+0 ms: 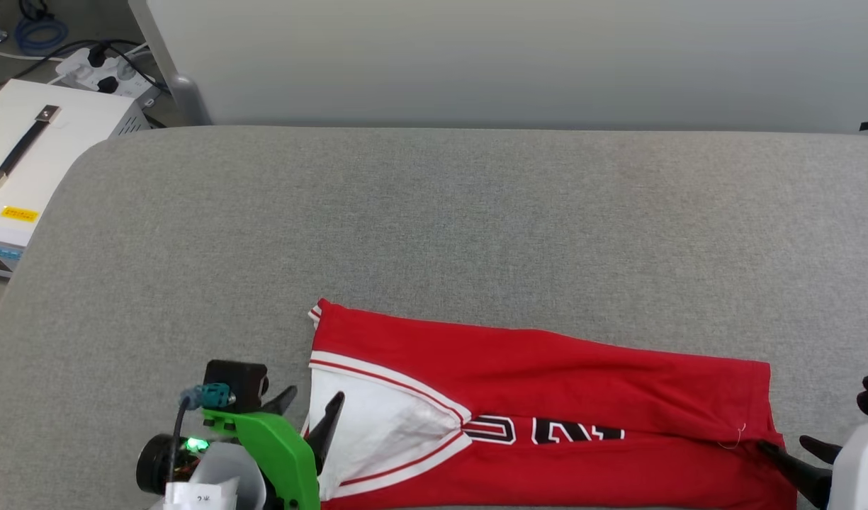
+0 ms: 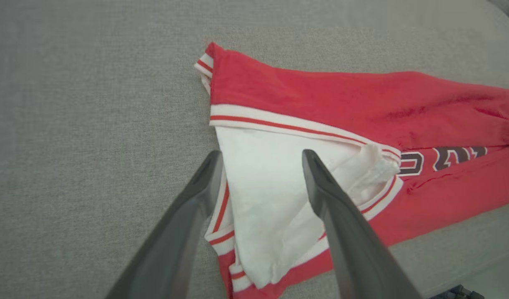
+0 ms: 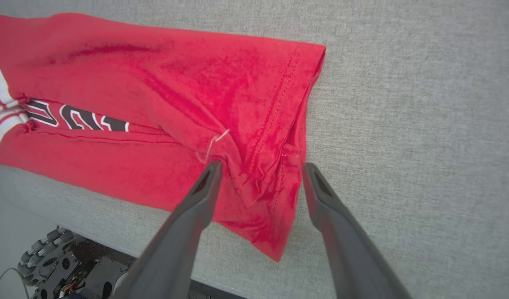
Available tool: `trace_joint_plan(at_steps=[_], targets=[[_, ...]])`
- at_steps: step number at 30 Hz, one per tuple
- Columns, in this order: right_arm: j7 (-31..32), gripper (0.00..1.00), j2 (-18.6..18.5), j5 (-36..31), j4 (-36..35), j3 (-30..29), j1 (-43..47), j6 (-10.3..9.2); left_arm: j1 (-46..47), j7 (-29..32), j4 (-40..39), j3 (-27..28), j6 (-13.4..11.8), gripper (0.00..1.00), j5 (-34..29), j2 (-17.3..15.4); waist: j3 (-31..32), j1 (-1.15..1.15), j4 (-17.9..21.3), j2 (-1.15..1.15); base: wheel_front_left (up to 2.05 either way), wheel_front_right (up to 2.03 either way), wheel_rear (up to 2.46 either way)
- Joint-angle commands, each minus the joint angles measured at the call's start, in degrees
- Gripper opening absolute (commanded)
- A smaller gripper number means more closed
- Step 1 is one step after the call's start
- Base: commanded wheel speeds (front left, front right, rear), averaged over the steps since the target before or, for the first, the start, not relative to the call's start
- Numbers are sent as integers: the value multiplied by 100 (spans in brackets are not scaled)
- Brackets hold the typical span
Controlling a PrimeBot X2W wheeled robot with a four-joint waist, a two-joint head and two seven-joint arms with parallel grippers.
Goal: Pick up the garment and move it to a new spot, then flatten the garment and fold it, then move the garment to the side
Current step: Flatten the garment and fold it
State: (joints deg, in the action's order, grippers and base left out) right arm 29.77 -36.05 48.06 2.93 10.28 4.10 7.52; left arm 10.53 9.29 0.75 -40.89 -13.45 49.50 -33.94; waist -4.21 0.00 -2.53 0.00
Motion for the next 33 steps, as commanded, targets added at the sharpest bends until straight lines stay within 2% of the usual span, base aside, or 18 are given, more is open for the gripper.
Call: trace_joint_plan(at_steps=[1, 7, 11, 15, 19, 24, 33], targets=[[104, 100, 87, -4, -87, -133, 85, -3, -26, -161, -73, 72, -51, 100, -12, 36, 30, 0, -26, 0, 0, 0, 0], [610, 100, 750, -250, -198, -1029, 98, -3, 97, -783, -158, 188, -115, 100, -398, 27, -59, 0, -92, 0, 0, 0, 0], [967, 100, 1376, -597, -54, -1768, -29, -3, 203, -1082, -72, 203, -167, 100, -681, -19, -185, 0, -161, 0, 0, 0, 0], [1253, 100, 1851, -724, 98, -2290, -216, -3, 203, -1057, 65, 194, -258, 100, -721, -29, -313, 0, -240, 0, 0, 0, 0], [1462, 100, 2109, -780, 274, -2666, -379, -3, 232, -1059, 126, 175, -247, 100, -718, -3, -444, 0, -323, 0, 0, 0, 0], [1627, 100, 2264, -929, 650, -2895, -480, -3, 323, -1058, 194, 134, -190, 100, -713, 61, -568, 0, -426, 0, 0, 0, 0], [1693, 100, 2503, -767, 995, -2534, -589, -3, 401, -998, 288, 70, -153, 100, -703, 103, -620, 0, -476, 0, 0, 0, 0]])
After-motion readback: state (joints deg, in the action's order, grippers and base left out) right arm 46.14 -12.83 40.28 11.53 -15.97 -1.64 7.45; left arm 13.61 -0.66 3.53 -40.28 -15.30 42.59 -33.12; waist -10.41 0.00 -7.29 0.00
